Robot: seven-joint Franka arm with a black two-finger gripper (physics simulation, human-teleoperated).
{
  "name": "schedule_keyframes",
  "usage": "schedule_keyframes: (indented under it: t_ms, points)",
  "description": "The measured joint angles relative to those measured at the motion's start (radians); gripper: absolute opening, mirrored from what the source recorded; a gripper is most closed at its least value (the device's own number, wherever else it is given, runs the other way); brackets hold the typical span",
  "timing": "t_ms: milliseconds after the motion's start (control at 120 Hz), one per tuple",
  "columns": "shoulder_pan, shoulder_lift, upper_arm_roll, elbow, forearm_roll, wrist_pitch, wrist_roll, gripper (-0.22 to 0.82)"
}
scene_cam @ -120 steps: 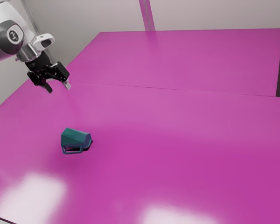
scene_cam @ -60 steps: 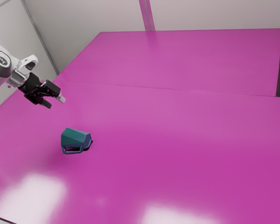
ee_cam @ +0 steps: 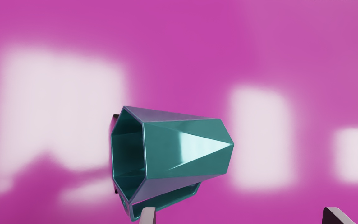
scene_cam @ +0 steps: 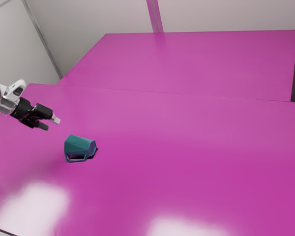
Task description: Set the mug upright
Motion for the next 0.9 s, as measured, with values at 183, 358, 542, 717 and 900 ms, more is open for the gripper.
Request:
schedule_keyframes:
  t_ms: [183,358,542,717,900]
  points:
    - [0.026,0.033,0.001,-0.026,-0.07,-0.002,0.084,0.58]
    - [0.048,0.07,0.001,-0.029,-0.091,-0.013,0.116,0.58]
    - [0.068,0.108,0.002,-0.026,-0.096,-0.024,0.141,0.58]
    - [0.074,0.148,0.007,-0.017,-0.112,-0.03,0.159,0.58]
    - [0.07,0.182,0.01,0.002,-0.122,-0.031,0.174,0.58]
